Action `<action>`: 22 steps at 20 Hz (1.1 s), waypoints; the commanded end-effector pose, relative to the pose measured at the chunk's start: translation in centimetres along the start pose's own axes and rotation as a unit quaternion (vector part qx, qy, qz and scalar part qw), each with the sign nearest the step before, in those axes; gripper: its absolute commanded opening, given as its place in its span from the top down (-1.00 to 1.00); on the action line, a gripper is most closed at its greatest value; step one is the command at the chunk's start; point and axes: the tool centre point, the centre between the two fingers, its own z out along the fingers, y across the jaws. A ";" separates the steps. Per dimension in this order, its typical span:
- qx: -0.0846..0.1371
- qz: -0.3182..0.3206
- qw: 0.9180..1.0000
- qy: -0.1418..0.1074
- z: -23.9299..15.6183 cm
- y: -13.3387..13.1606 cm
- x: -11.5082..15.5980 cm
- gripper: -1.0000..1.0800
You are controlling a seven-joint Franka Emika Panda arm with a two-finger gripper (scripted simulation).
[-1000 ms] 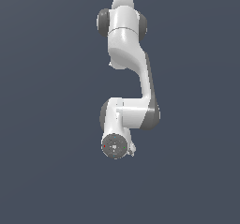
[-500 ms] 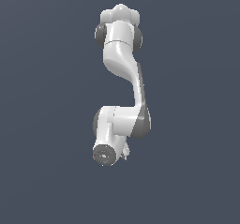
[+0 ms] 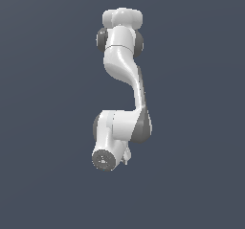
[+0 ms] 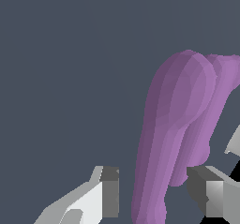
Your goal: Pick up the object and move it to a goal position.
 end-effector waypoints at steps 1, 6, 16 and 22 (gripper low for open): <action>-0.004 0.005 1.000 -0.002 0.4 0.0 0.4 1.00; -0.004 0.005 1.000 -0.002 0.4 0.0 0.4 1.00; -0.001 0.002 1.000 -0.001 0.0 0.2 0.1 1.00; -0.001 0.002 1.000 -0.001 -0.3 0.8 0.2 1.00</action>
